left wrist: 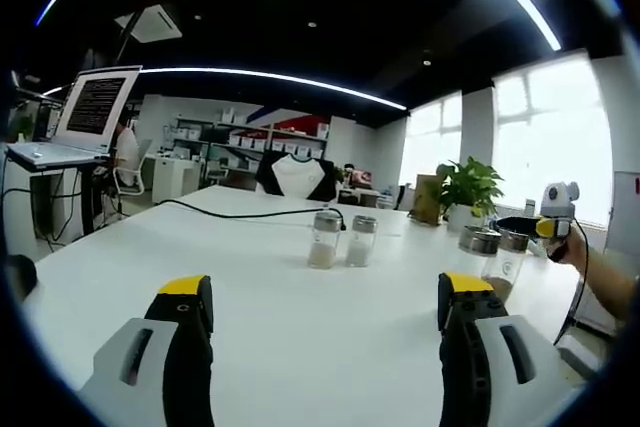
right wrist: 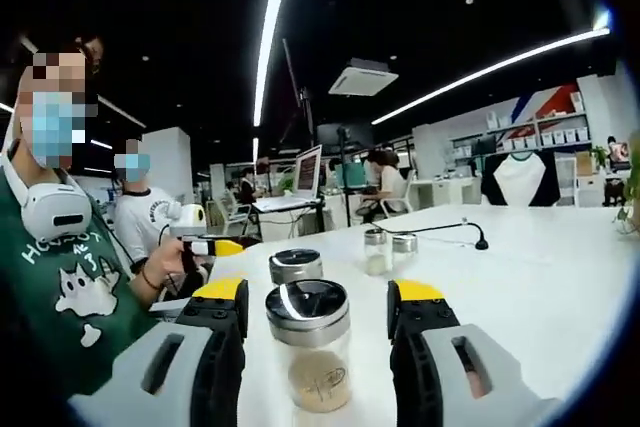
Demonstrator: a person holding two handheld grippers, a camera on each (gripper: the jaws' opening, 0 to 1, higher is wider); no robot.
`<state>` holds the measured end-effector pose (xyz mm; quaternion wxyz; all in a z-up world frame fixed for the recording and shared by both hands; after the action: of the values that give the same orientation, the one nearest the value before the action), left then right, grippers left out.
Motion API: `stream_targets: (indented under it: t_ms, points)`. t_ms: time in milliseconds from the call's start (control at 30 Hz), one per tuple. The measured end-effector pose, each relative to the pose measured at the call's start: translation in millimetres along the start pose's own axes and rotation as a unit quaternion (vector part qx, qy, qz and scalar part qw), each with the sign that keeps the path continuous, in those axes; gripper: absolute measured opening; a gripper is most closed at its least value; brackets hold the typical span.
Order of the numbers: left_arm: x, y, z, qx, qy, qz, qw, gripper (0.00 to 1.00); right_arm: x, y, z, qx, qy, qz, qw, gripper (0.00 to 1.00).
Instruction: Rotate the seasoning bottle until the label or dispensing opening points toward the visible target arrow and the bottle remains upright within the marked orientation range
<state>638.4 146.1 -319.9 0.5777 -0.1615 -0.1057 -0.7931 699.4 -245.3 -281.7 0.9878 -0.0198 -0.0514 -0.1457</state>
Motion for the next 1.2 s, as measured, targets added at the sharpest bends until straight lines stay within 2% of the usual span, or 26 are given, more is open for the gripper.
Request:
stream_targets:
  t_ms: [100,200,467,667,800,1000,1067,1200]
  points:
    - [-0.7,0.0,0.1,0.000,0.000,0.001,1.0000,0.98,1.2,3.8,-5.6,-0.010,0.016,0.007,0.9998,0.55]
    - [-0.3,0.0,-0.1,0.000,0.000,0.000,1.0000,0.98,-10.1,13.6,-6.5,-0.008,0.002,0.031,0.9995,0.55]
    - [3.3,-1.4,-0.4,-0.001,0.008,-0.005,1.0000,0.99,-20.2,28.2,-7.9,-0.009,-0.002,0.057,0.9983,0.49]
    - [4.9,-1.9,-0.5,-0.003,0.007,-0.007,1.0000,0.99,-22.3,32.0,-8.6,0.007,0.006,0.054,0.9985,0.44]
    - [4.3,-3.6,1.0,0.001,0.007,-0.005,1.0000,0.99,-30.0,34.6,-7.7,0.003,-0.007,0.065,0.9979,0.39]
    - [4.7,-6.8,4.1,0.009,0.011,-0.008,0.9999,1.00,-37.1,37.7,-8.7,-0.001,-0.009,0.066,0.9978,0.39]
    - [3.5,-7.3,4.6,0.009,0.011,-0.005,0.9999,1.00,-30.8,34.3,-9.2,0.001,-0.011,0.062,0.9980,0.39]
    - [3.1,-7.7,4.3,0.009,0.011,-0.003,0.9999,1.00,-32.9,35.5,-8.7,-0.002,-0.015,0.054,0.9984,0.38]
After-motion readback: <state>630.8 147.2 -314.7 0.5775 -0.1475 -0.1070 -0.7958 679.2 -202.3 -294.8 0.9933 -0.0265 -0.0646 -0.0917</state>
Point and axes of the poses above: the point that each gripper's makers call its tool centre point, and the gripper's own axes: y roughly forward along the fingers, x roughly to its right, z roughly out of its top, the point moved 8 cm from there along -y, roughly backward along the fingers, and after that the axes turned 12 degrees about -y, right-handed, at the moved point
